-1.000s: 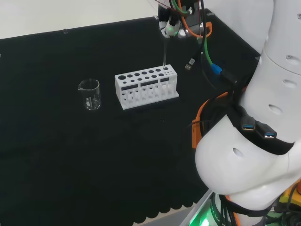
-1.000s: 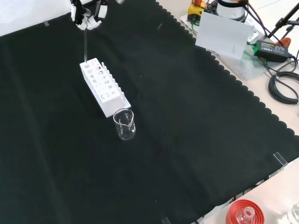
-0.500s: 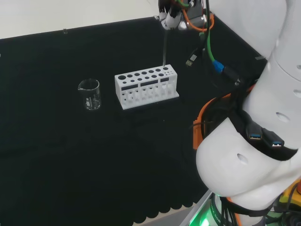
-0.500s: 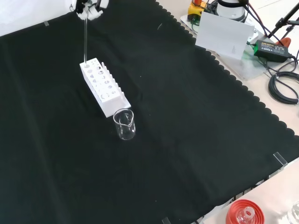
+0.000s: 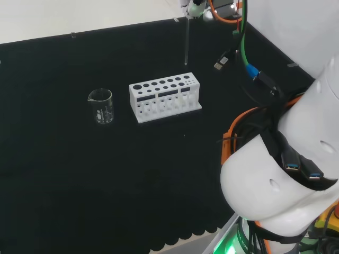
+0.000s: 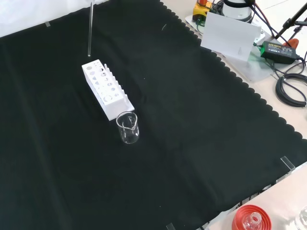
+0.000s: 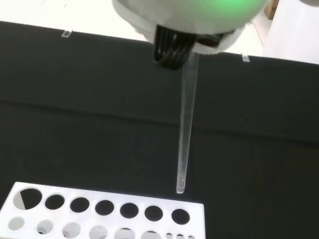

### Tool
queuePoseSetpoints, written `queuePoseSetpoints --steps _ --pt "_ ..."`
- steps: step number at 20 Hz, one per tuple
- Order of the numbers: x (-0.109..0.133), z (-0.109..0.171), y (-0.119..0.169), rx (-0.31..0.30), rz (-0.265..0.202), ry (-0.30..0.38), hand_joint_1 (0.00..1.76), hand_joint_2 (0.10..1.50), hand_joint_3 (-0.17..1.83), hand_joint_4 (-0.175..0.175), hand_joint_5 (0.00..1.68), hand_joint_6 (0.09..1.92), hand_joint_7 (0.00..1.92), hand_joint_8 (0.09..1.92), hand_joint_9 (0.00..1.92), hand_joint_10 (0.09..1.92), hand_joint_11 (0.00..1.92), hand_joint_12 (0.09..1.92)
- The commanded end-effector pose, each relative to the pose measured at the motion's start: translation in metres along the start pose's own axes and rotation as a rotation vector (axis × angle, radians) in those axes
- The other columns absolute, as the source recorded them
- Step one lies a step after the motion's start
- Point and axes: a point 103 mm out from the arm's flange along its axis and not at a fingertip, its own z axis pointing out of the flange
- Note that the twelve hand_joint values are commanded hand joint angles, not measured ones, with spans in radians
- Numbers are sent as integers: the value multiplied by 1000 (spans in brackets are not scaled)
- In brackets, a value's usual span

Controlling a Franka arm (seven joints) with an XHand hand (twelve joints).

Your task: Take the glass rod from the white test tube rack.

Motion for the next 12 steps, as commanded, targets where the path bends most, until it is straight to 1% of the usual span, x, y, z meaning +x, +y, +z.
queuePoseSetpoints --steps 1,7,12 --pt "5 -7 -16 -3 -4 2 1328 620 749 -175 1147 703 1366 772 1680 629 1588 666" --pt "7 -20 -24 -22 -12 -1 1328 620 742 -175 1155 686 1372 758 1689 611 1592 657" --pt "11 -25 -30 -26 -17 -1 1329 619 743 -175 1158 682 1373 757 1691 608 1594 656"
